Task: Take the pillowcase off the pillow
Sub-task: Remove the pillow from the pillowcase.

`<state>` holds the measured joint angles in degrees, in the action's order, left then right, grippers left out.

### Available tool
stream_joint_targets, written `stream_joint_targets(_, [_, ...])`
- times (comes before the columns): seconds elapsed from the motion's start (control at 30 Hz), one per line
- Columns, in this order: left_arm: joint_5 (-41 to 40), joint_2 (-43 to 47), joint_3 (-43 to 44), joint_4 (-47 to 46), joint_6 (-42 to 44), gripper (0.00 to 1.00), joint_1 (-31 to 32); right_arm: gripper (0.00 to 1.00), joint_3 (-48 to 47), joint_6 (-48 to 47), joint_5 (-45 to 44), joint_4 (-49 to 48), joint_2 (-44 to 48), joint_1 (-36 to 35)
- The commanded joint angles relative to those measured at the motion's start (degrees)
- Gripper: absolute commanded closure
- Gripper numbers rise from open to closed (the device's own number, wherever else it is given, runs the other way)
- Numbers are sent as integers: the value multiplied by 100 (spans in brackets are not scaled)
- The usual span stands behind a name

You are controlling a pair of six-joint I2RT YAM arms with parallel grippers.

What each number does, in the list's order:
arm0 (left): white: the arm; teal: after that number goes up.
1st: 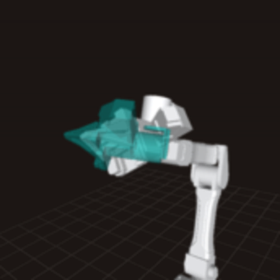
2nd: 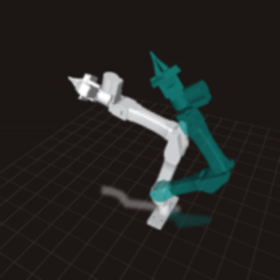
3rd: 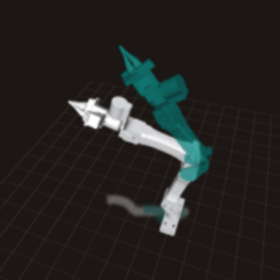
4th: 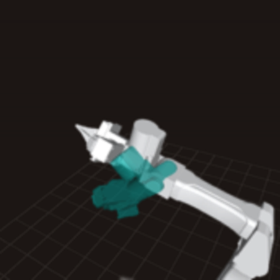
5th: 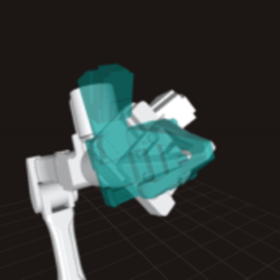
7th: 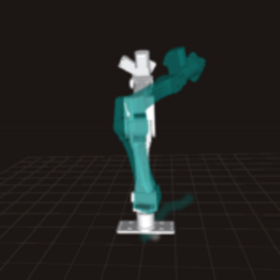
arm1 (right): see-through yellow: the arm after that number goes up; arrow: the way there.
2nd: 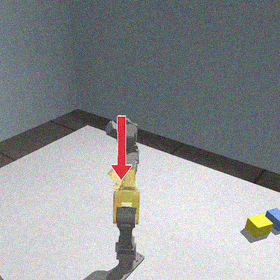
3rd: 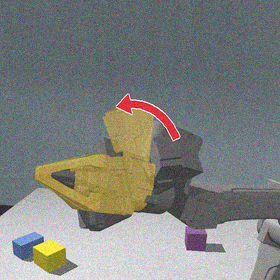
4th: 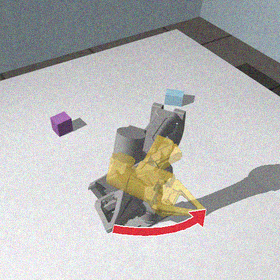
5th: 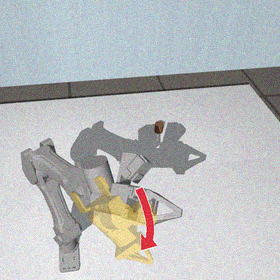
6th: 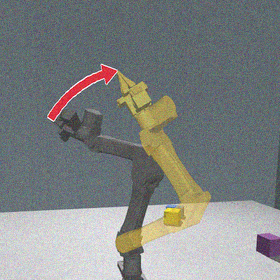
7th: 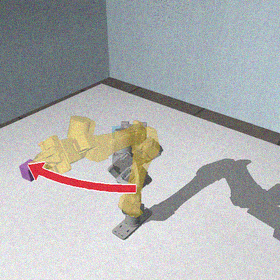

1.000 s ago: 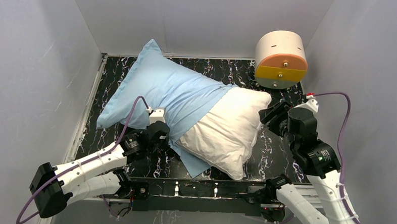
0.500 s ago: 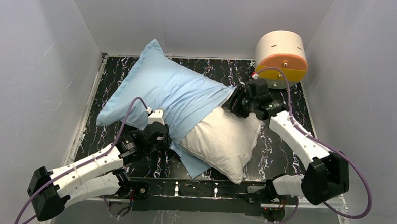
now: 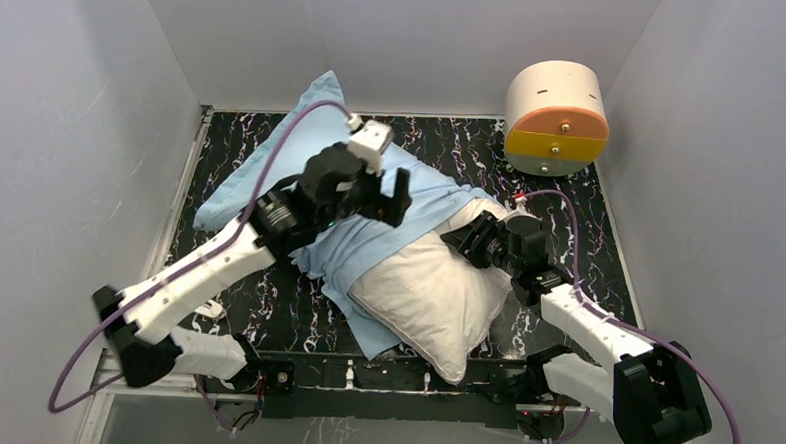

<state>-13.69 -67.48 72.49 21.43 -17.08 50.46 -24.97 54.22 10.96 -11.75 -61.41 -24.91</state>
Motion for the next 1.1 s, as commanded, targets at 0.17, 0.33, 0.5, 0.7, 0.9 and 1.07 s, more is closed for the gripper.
stream_joint_targets(0.17, [1515, -3616, 3029, 364, 1325, 2, -657, 47, 888, 49, -146, 1871, 202, -97])
stream_joint_targets(0.33, [2531, -5419, 5084, 1294, 1444, 2, -1104, 45, 895, -45, -255, 2176, 565, -99])
stream_joint_targets(0.5, [2684, -6649, 6194, 2833, 2188, 4, -1134, 42, 840, -172, -377, 2403, 849, -101])
stream_joint_targets(0.7, [2675, -6032, 5116, 2583, 2132, 100, -1306, 27, -348, -589, -1408, 3792, 1086, -85])
stream_joint_targets(0.9, [2006, -5061, 4468, 1820, 1498, 100, -1627, 10, -2035, -432, -3675, 5838, 1269, -6])
stream_joint_targets(1.07, [2022, -4364, 4207, 1303, 1121, 100, -1728, 1, -2354, -488, -3670, 5764, 1448, 619])
